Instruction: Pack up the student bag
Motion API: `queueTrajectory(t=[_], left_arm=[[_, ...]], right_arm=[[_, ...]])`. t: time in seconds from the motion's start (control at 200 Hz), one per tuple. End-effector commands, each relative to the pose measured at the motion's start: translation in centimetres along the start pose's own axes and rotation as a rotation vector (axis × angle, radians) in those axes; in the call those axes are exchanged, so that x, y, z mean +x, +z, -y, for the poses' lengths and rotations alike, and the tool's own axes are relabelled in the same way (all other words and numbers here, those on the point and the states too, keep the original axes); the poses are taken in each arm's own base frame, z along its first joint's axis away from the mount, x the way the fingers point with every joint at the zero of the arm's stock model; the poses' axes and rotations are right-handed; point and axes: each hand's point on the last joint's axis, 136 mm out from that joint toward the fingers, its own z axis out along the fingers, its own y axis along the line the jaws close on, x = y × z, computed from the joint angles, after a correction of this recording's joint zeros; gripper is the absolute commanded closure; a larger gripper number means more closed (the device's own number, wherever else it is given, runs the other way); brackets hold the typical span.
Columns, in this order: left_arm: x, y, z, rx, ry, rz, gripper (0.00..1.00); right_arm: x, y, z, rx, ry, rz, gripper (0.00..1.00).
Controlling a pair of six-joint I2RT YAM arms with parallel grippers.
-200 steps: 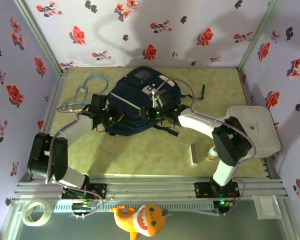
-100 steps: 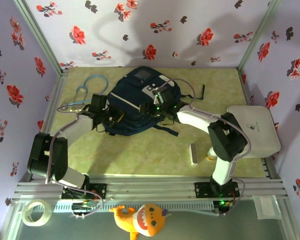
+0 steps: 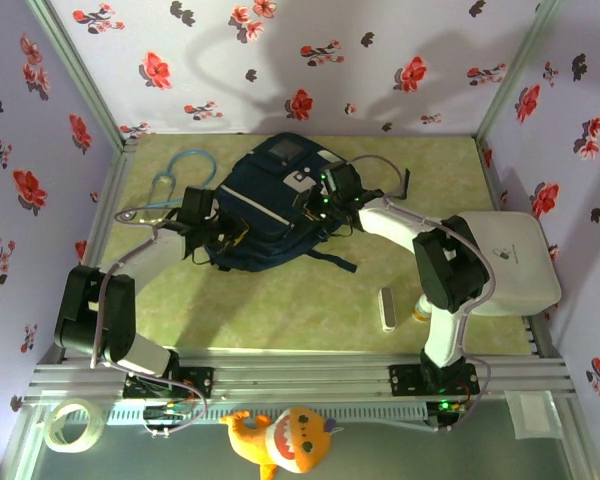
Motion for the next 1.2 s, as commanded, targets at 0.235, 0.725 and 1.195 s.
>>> queueTrajectory(t=[0.235, 0.725, 1.195], left_arm=[[-0.1, -4.5, -0.2, -0.117, 0.162, 0.076, 0.60], [4.8, -6.6, 6.5, -0.056, 0.638, 0.153, 0.58], [4.5, -3.1, 8.3, -0.167, 0.834, 0.191, 0.72]], right_arm=[[0.8, -1.8, -4.8, -0.147, 0.021, -0.039, 0.89], [0.2, -5.0, -11.3, -0.340, 0.140, 0.008, 1.00], [1.1, -6.4, -12.6, -0.382, 0.159, -0.004, 1.00]])
